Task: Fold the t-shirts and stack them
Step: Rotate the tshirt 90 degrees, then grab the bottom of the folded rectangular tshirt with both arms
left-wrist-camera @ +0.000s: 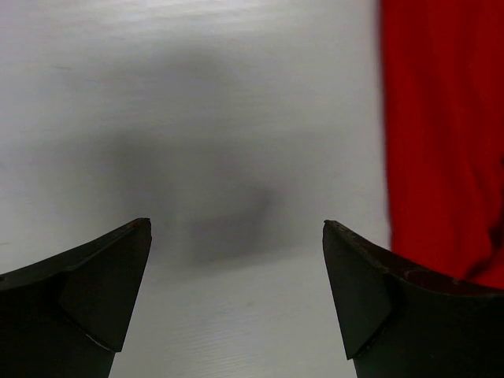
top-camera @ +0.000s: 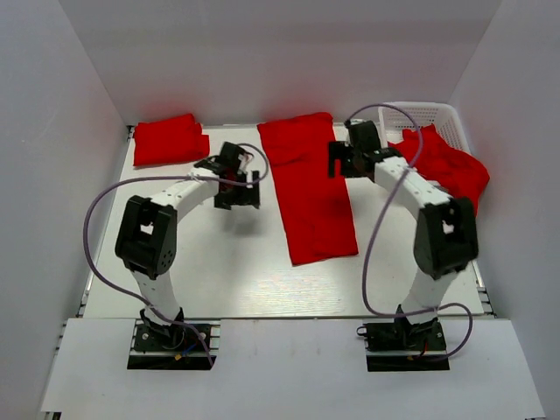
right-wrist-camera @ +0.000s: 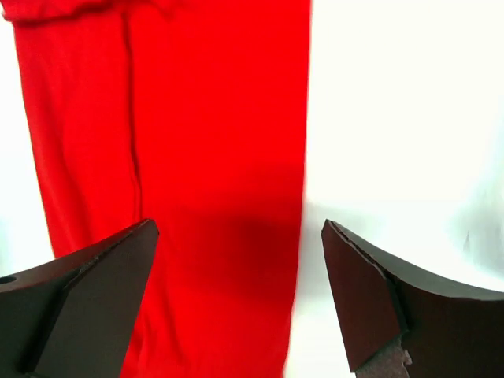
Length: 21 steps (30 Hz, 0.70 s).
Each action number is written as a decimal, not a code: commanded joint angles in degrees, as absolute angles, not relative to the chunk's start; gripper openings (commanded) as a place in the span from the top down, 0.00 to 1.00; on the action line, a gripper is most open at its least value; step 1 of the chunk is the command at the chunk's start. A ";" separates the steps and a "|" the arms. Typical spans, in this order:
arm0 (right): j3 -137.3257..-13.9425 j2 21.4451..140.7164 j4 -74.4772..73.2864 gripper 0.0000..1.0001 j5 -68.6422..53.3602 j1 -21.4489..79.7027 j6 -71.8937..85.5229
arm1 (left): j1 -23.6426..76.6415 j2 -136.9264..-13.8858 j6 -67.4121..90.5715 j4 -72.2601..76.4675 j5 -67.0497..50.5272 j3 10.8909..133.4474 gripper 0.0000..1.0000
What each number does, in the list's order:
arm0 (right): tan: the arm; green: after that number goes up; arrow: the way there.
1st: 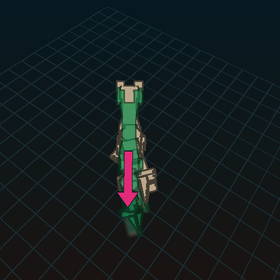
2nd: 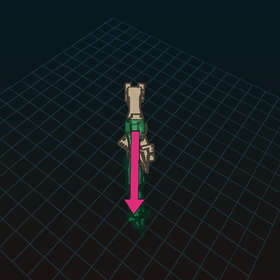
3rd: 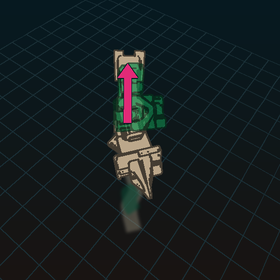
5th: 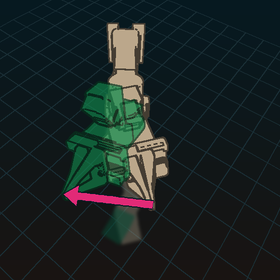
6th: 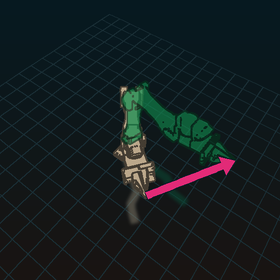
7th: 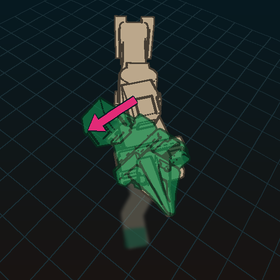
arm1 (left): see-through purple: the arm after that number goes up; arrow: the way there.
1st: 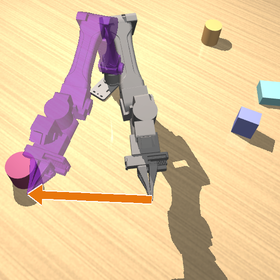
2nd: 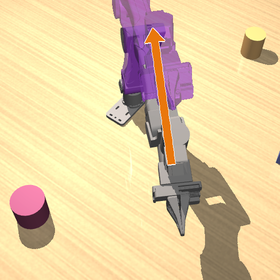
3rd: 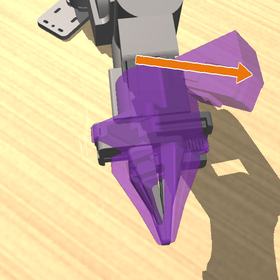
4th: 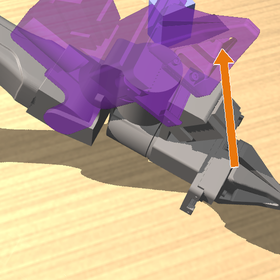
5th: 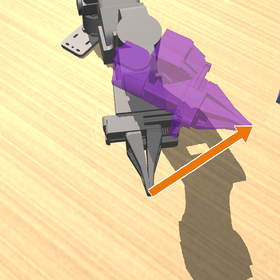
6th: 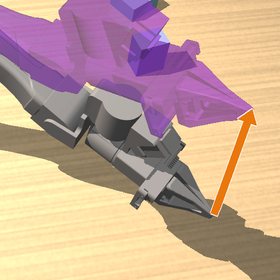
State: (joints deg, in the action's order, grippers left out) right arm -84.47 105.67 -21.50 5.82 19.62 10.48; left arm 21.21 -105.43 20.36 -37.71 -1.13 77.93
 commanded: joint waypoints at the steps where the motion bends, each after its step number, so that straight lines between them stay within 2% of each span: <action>1: -72.56 96.63 -22.06 0.10 10.11 19.42 17.83 | 28.02 -100.38 21.09 -34.81 -6.49 73.77 0.00; 7: -56.96 88.34 -25.05 0.11 7.65 19.51 21.26 | 37.86 -98.17 24.25 -27.96 -11.34 64.96 0.00; 15: -46.85 82.88 -20.65 0.14 -2.28 19.51 22.15 | 44.91 -101.86 24.26 -24.70 -12.04 67.31 0.00; 21: -45.35 82.88 -21.53 0.17 -2.73 19.25 21.97 | 48.16 -106.08 24.79 -27.51 -10.02 67.51 0.12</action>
State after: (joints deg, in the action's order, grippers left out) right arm -46.09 84.23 -22.46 -1.15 19.51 21.26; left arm 46.89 -105.56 24.32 -26.89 -10.46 67.31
